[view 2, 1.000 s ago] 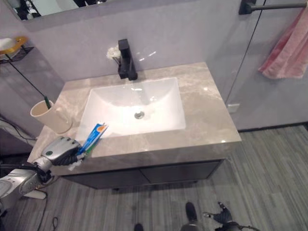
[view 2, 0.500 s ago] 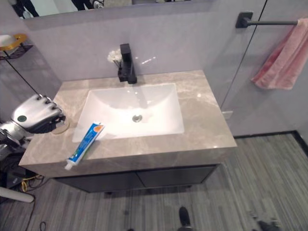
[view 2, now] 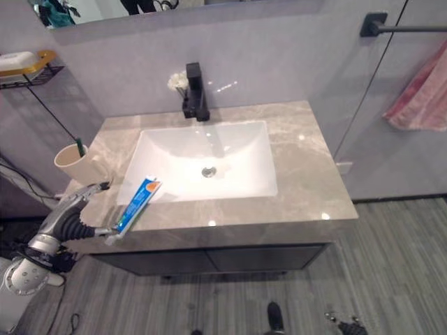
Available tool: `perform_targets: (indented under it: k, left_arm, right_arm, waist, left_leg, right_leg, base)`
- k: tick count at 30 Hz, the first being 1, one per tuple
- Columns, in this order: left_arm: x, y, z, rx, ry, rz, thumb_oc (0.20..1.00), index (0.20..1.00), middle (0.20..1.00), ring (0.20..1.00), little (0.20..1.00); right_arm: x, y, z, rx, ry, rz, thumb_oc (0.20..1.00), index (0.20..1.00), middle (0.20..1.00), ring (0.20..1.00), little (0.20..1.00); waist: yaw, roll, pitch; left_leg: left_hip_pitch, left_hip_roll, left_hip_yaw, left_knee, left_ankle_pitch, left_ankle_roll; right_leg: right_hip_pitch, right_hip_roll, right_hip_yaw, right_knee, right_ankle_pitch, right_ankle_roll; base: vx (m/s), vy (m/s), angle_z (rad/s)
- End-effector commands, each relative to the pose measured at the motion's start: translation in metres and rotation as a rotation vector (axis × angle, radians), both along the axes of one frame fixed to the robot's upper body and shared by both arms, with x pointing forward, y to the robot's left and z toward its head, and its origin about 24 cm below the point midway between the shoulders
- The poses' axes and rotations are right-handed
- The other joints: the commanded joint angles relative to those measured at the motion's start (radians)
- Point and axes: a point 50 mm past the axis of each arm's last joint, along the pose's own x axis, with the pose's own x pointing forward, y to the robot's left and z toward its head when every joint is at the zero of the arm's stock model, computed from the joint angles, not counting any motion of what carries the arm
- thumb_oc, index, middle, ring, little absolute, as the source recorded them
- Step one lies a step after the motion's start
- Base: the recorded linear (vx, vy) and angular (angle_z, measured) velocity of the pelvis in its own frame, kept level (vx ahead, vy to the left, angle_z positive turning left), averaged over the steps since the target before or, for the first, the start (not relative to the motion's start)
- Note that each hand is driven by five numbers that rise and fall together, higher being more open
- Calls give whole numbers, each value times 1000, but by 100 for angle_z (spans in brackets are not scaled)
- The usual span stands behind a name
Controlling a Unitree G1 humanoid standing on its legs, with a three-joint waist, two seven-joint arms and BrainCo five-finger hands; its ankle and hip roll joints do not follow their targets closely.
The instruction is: Put brush and paste in cup on sink, flatten towel.
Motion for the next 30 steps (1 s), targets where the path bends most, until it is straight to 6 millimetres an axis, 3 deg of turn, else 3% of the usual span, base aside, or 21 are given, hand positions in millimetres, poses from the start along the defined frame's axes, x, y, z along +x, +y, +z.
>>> perform_targets:
  k: [1, 18, 30]
  left_arm:
    - [8, 5, 24, -24, -101, 16, 1000, 1000, 1000, 1000, 1000]
    - [3, -3, 6, -18, -50, 27, 1000, 1000, 1000, 1000, 1000]
    - [4, -1, -26, -63, 46, 93, 1000, 1000, 1000, 1000, 1000]
  right_arm:
    - [18, 6, 2, -1, 0, 123, 1000, 1000, 1000, 1000, 1000]
    - [27, 10, 3, -23, -3, 195, 1000, 1000, 1000, 1000, 1000]
    - [33, 17, 2, -13, -12, 226, 1000, 1000, 1000, 1000, 1000]
  waist:
    - [-22, -19, 1]
    - [-7, 9, 29]
    - [-18, 11, 44]
  left_leg:
    - [-6, 45, -26, 11, 31, -39]
    - [-45, 40, -33, 11, 48, -42]
    - [-53, 41, -21, 11, 47, -42]
  right_leg:
    - [-10, -75, 12, 8, 10, 66]
    - [-39, -79, -2, 8, 11, 63]
    - [-60, -78, 5, 8, 13, 61]
  base:
    - [-13, -8, -3]
    - [-6, -6, 4]
    - [1, 0, 0]
